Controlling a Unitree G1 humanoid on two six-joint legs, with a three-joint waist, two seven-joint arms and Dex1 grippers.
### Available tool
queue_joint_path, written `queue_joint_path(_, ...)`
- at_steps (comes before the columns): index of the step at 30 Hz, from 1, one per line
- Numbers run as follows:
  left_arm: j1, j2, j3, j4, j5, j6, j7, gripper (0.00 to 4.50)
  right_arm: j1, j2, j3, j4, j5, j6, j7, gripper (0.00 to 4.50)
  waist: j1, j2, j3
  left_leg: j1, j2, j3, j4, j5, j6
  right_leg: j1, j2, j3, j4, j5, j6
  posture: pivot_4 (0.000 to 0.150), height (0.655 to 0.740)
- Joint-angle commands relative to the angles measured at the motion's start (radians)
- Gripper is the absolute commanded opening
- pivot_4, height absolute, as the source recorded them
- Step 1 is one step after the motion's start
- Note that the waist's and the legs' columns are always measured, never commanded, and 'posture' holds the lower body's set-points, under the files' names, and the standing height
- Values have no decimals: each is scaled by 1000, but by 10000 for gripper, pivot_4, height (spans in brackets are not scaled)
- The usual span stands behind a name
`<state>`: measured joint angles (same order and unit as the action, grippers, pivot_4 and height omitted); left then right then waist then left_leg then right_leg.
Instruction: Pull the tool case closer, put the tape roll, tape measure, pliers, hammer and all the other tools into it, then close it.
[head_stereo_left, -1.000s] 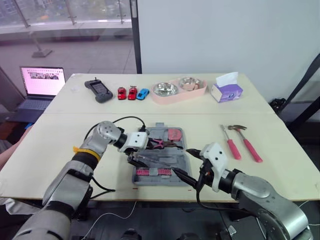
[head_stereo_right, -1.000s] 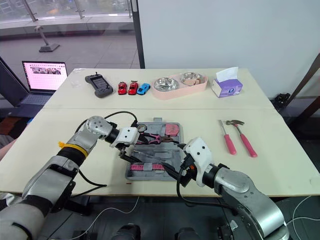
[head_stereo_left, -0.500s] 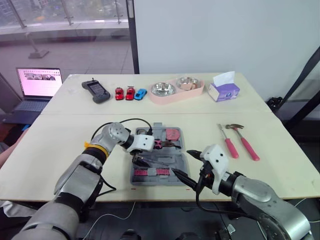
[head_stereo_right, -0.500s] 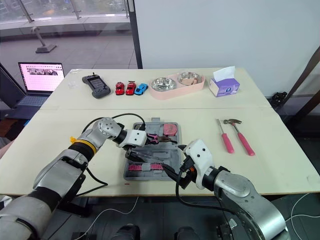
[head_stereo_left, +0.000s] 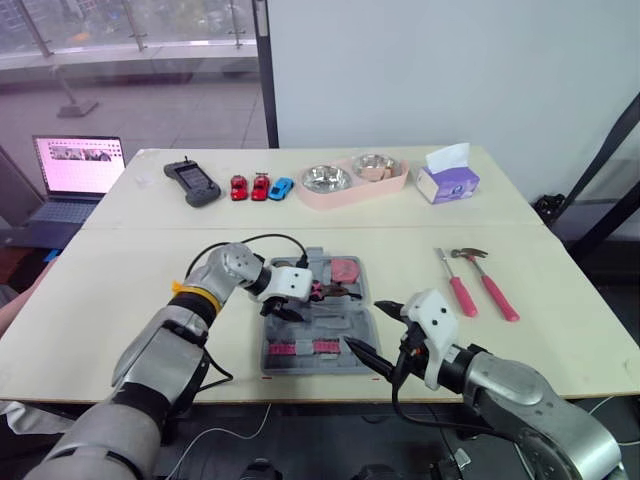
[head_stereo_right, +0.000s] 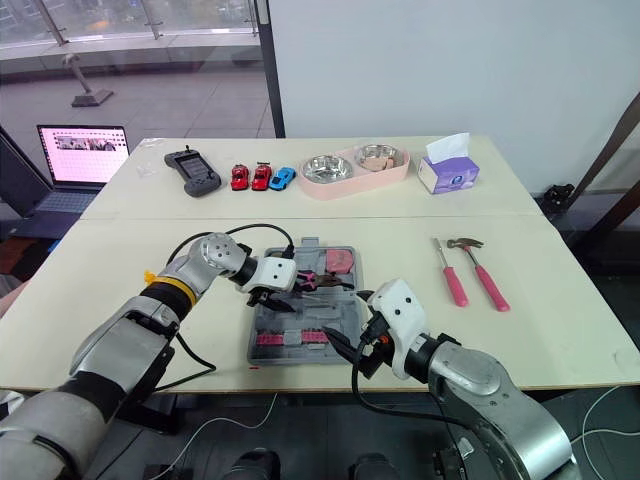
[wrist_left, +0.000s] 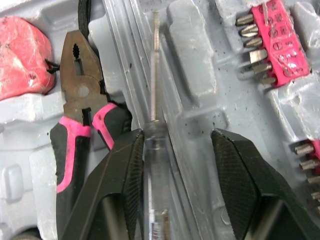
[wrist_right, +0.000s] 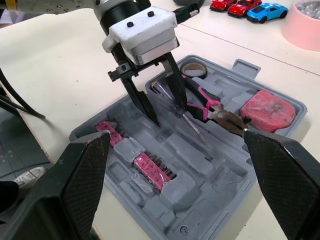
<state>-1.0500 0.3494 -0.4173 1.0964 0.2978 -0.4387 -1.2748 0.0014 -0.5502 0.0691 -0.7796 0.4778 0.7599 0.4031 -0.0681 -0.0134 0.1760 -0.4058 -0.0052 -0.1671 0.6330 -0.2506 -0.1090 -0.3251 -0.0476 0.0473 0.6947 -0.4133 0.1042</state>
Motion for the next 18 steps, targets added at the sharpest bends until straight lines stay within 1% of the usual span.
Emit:
queue_joint_path(1, -8, -1, 4, -8, -2, 24, -18, 21832, -5, 4, -15, -31, 9, -12, 5, 45000, 0, 0, 0, 0, 0, 0, 0, 0, 0, 0, 0, 0, 0, 0, 0, 1500, 7400)
queue_joint_path(7, -27, -13, 34, -11, -38, 119, -47, 21832, -12, 5, -12, -25, 5, -15, 9, 45000, 0, 0, 0, 0, 0, 0, 0, 0, 0, 0, 0, 0, 1, 0, 0, 1500, 7400)
queue_joint_path(14, -26, -24, 50, -18, -52, 170, -58, 21832, -13, 5, -10, -23, 3, -15, 12, 45000, 0, 0, 0, 0, 0, 0, 0, 0, 0, 0, 0, 0, 1, 0, 0, 1500, 7400)
queue_joint_path(15, -26, -25, 52, -18, -53, 176, -59, 19209, -13, 4, -10, -22, 3, -15, 12, 45000, 0, 0, 0, 0, 0, 0, 0, 0, 0, 0, 0, 0, 1, 0, 0, 1500, 7400)
queue_joint_path(16, -26, -26, 54, -19, -52, 179, -58, 17665, -13, 4, -11, -22, 3, -14, 13, 45000, 0, 0, 0, 0, 0, 0, 0, 0, 0, 0, 0, 0, 1, 0, 0, 1500, 7400)
queue_joint_path(17, -26, -26, 55, -19, -52, 182, -58, 14813, -13, 4, -11, -22, 3, -14, 13, 45000, 0, 0, 0, 0, 0, 0, 0, 0, 0, 0, 0, 0, 1, 0, 0, 1500, 7400)
queue_joint_path(18, -27, -27, 56, -19, -52, 185, -57, 10759, -13, 3, -11, -22, 3, -14, 14, 45000, 0, 0, 0, 0, 0, 0, 0, 0, 0, 0, 0, 0, 1, 0, 0, 1500, 7400)
